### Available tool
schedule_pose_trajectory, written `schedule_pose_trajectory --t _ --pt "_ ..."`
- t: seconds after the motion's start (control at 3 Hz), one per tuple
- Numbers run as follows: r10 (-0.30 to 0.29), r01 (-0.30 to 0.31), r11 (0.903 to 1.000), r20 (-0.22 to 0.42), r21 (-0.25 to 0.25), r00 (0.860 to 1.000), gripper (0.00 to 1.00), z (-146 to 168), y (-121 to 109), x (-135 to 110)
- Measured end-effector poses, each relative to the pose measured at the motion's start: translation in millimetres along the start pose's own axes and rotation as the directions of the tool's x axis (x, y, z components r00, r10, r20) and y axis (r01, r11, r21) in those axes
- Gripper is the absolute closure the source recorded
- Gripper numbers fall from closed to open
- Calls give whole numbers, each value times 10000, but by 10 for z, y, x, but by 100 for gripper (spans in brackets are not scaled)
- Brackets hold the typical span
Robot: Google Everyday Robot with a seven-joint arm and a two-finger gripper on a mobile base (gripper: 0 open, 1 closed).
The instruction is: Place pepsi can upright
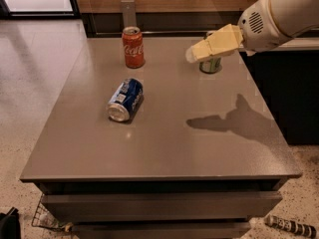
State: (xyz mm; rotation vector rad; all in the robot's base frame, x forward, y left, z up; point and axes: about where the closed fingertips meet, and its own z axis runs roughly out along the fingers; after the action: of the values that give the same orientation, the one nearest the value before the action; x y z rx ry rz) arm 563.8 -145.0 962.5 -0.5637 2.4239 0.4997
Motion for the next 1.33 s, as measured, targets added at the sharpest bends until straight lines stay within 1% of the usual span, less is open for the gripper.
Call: schedule_pose_trajectory --t 0.33,0.67,1.0,1.33 --pt "497 -404 9956 -1109 847 9926 0 174 113 -85" --pt "976 -531 9787 -2219 1984 9702 0 407 208 -155" --pt "2123 -1104 9431 -3124 3136 9259 0 675 283 -154" --pt "3078 -1853 9173 -3324 3525 8915 0 1008 683 -213"
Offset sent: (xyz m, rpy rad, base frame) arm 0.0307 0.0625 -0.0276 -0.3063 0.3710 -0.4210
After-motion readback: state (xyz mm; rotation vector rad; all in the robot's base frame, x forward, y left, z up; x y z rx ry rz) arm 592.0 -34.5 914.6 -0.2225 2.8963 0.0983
